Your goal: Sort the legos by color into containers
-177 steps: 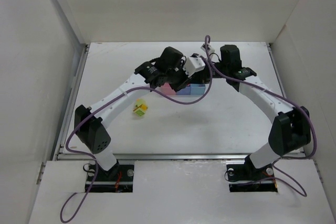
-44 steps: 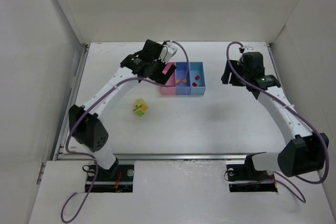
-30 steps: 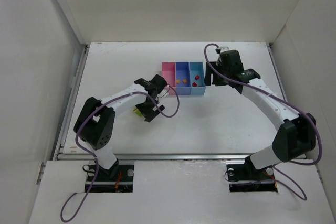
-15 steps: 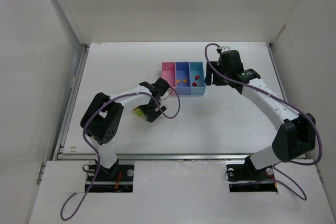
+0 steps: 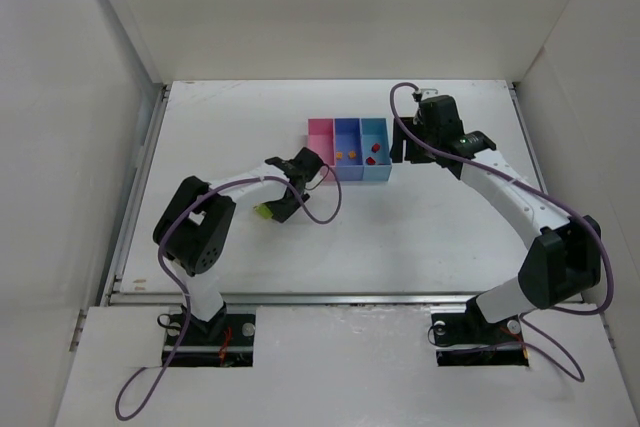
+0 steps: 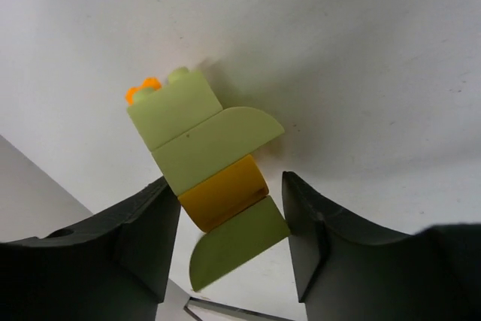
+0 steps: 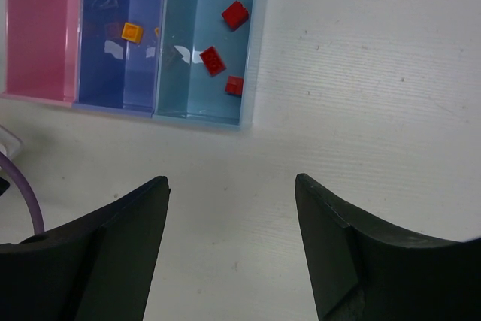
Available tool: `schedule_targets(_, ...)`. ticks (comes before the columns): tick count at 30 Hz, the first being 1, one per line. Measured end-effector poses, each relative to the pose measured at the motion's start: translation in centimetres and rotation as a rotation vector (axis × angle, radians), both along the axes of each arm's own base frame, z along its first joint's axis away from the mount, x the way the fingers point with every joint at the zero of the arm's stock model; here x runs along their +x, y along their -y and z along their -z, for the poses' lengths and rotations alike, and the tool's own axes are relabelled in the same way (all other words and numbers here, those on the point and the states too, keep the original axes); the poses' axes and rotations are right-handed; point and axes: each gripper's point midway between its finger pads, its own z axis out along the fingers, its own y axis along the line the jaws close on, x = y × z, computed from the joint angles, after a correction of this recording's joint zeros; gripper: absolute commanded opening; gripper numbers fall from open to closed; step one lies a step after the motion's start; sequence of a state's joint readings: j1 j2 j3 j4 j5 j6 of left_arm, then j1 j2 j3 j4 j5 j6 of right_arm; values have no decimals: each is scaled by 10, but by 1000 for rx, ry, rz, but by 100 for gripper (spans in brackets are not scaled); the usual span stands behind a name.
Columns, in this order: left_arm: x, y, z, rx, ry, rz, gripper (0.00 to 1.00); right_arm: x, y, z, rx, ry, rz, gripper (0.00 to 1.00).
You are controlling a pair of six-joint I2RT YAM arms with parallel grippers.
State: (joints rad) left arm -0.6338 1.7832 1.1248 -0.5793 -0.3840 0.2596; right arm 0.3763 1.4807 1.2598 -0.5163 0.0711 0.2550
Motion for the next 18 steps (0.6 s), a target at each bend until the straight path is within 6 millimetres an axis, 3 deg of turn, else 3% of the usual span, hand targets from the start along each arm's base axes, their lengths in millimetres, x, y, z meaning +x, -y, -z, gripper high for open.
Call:
schedule_targets(4, 5, -4, -4, 27, 29, -4, 34, 0, 1, 0, -1, 0, 4, 74)
schedule_targets(12, 8, -3, -12, 20, 45, -1, 16, 0, 0, 0, -1, -1, -3, 74)
schedule_targets(15, 18, 5, -32, -12, 86, 5, 8, -3, -5, -1, 12, -12, -30, 74)
schedule_targets(18, 32, 20, -66, -100, 149, 17, 2, -4, -13, -9, 42, -15, -73, 74)
